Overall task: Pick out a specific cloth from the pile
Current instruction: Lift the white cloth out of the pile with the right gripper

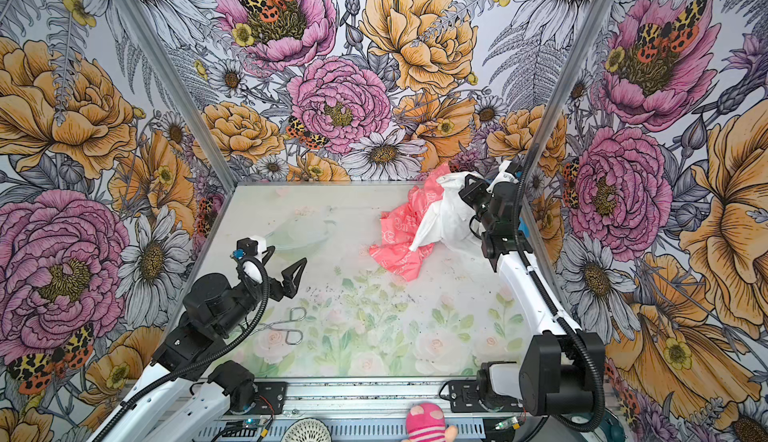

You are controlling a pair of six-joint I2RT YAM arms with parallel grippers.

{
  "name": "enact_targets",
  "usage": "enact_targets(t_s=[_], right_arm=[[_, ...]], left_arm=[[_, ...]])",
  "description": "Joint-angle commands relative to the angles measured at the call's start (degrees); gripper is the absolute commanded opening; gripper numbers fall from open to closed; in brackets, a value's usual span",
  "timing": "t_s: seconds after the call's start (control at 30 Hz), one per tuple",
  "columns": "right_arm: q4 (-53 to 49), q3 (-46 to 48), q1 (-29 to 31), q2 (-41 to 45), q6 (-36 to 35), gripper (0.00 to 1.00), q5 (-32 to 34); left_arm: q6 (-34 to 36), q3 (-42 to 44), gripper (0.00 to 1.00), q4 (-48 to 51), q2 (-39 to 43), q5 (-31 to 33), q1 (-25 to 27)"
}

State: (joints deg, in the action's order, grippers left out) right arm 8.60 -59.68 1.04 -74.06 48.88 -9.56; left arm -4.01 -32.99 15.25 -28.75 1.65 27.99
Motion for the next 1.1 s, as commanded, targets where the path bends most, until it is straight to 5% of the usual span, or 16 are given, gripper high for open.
enact_targets(t_s=[0.0, 0.53, 1.07], right_arm=[[1.3, -3.5, -0.4, 2.9, -2.9, 0.00, -1.2], [0.1, -11.5, 1.3, 3.7, -9.3, 0.00, -4.2], [-3.2, -20.9, 9.5, 3.2, -20.3, 0.00, -2.3]], left_arm=[[0.7, -0.3, 0.99, 0.8, 1.2, 0.6, -0.4], [0.5, 0.2, 0.99, 1.2, 1.9, 1.2, -1.7], [0.4, 0.4, 0.99, 1.2, 2.4, 1.3, -1.7]])
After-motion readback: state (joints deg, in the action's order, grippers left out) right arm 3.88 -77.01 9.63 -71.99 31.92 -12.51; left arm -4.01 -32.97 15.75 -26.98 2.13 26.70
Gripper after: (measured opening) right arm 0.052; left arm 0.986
